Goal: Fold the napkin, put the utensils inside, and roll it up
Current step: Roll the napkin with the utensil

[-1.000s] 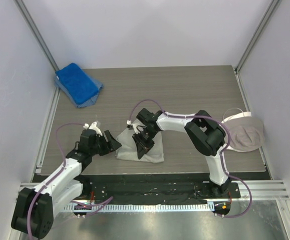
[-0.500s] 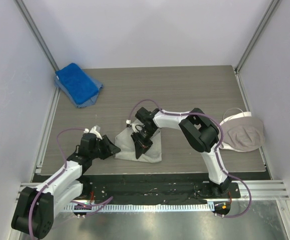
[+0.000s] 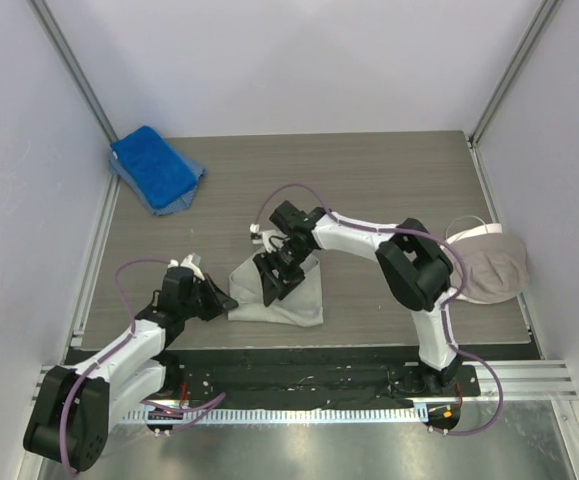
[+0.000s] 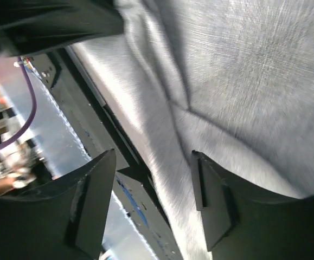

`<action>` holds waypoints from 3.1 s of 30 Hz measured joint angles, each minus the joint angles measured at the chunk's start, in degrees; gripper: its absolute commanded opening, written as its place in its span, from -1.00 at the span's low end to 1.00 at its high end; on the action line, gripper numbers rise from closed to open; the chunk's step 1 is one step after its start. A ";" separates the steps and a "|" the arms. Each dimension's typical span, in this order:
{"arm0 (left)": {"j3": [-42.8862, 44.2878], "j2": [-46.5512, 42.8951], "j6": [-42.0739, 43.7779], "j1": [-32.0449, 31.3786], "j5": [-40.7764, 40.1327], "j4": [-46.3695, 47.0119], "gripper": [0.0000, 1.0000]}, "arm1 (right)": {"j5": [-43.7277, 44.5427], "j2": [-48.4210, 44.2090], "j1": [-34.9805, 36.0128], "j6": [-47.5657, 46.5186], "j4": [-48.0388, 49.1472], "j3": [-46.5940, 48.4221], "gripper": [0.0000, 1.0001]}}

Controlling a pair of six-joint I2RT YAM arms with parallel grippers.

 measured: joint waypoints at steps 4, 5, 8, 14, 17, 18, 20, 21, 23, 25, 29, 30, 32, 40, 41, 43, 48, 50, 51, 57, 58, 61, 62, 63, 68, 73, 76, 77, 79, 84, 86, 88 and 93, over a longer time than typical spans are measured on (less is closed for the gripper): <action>0.22 0.15 0.07 0.00 0.00 -0.31 -0.99 | 6.56 -11.10 0.79 -2.51 2.56 -3.63 0.56; 0.33 0.20 0.07 0.00 -0.04 -0.46 -0.99 | 9.51 -15.10 1.36 -3.19 2.89 -5.25 0.57; 0.83 0.48 0.31 0.00 -0.13 -1.11 -0.99 | 18.40 -26.10 4.76 -5.31 5.33 -10.78 0.58; 1.66 1.22 1.20 0.00 -0.13 -2.12 -1.00 | 34.82 -36.96 15.74 -7.93 7.69 -21.92 0.59; 1.81 1.44 1.44 0.00 -0.11 -2.16 -0.99 | 40.70 -36.96 18.58 -8.13 7.85 -26.21 0.58; 1.84 1.51 1.49 0.00 -0.11 -2.16 -0.99 | 41.75 -36.96 19.02 -8.11 7.69 -26.95 0.58; 2.01 1.79 1.55 0.00 -0.09 -2.23 -0.99 | 43.71 -36.92 20.13 -8.11 7.69 -28.15 0.57; 2.12 1.97 1.57 0.00 -0.09 -2.32 -0.99 | 44.44 -36.83 20.46 -8.11 7.80 -28.44 0.56; 2.36 2.38 1.60 0.00 -0.07 -2.40 -0.99 | 45.40 -36.37 20.79 -8.11 8.09 -28.57 0.54; 2.78 2.84 1.64 0.00 -0.04 -2.69 -0.99 | 46.10 -35.23 20.92 -8.15 8.66 -28.57 0.51; 3.10 3.23 1.77 0.00 -0.02 -2.99 -1.00 | 46.38 -32.81 21.00 -8.92 8.94 -28.61 0.45; 3.13 3.26 1.79 0.00 -0.04 -3.04 -0.99 | 46.38 -32.20 21.00 -9.22 8.94 -28.61 0.44; 3.26 3.37 1.81 0.00 -0.04 -3.17 -0.99 | 46.36 -31.10 21.00 -9.81 9.01 -28.61 0.41; 4.07 4.22 2.23 0.00 -0.04 -3.91 -0.99 | 45.44 -27.08 20.13 -12.07 9.33 -28.61 -0.01; 4.17 4.37 2.32 0.00 -0.04 -3.98 -0.99 | 45.00 -26.53 19.80 -12.28 9.35 -28.59 -0.05; 4.57 4.76 2.69 0.00 -0.02 -4.20 -1.00 | 44.02 -25.59 19.17 -12.72 9.35 -28.52 -0.18; 5.44 6.05 3.13 0.00 -0.13 -4.46 -0.99 | 37.99 -23.56 17.35 -14.25 7.87 -26.25 -0.39; 6.43 7.17 3.32 0.00 -0.33 -5.09 -0.99 | 33.70 -22.51 16.83 -14.84 6.71 -25.00 -0.42; 6.91 7.67 3.45 0.00 -0.44 -5.44 -0.99 | 32.13 -22.03 16.63 -15.04 6.21 -24.46 -0.45; 9.49 10.54 4.66 0.00 -0.76 -7.50 -0.99 | 19.47 -18.12 13.22 -16.57 3.04 -21.24 -0.52; 9.81 11.02 4.76 0.00 -0.74 -7.67 -1.00 | 17.31 -17.38 12.37 -16.85 2.62 -20.85 -0.52; 10.60 12.24 4.83 0.00 -0.61 -7.89 -1.00 | 11.02 -15.52 8.98 -17.66 1.90 -20.31 -0.52; 10.84 12.66 4.85 0.00 -0.57 -7.91 -0.99 | 9.35 -14.95 7.91 -17.86 1.77 -20.26 -0.52; 11.10 13.05 4.83 0.00 -0.50 -7.93 -0.99 | 7.56 -14.36 6.73 -17.90 1.64 -20.17 -0.50; 12.33 15.02 4.92 0.00 0.09 -7.91 -1.00 | 3.10 -11.89 3.98 -17.92 0.24 -19.08 -0.16; 12.74 15.76 5.16 0.00 0.48 -7.87 -0.99 | 5.25 -11.65 3.74 -17.35 -2.25 -17.09 0.26; 12.74 15.74 5.27 0.00 0.48 -7.87 -0.99 | 8.92 -13.03 3.85 -16.94 -4.11 -15.21 0.41; 12.74 15.74 5.31 0.00 0.50 -7.87 -0.99 | 10.82 -14.19 3.76 -16.63 -4.81 -14.56 0.45; 12.74 15.74 5.49 0.00 0.52 -7.87 -0.99 | 13.81 -17.09 3.93 -15.96 -5.79 -13.40 0.46; 12.74 15.74 5.73 0.00 0.52 -7.85 -0.99 | 19.78 -23.74 7.08 -13.22 -4.68 -10.49 0.38; 12.74 15.74 5.81 0.00 0.55 -7.85 -0.99 | 20.06 -24.59 8.92 -11.78 -2.78 -10.36 0.33; 12.74 15.74 5.86 0.00 0.55 -7.85 -0.99 | 19.26 -24.30 10.43 -9.75 -0.46 -10.38 0.25; 12.74 15.74 5.88 0.00 0.52 -7.85 -0.99 | 15.58 -20.72 11.15 -6.23 4.04 -10.58 0.12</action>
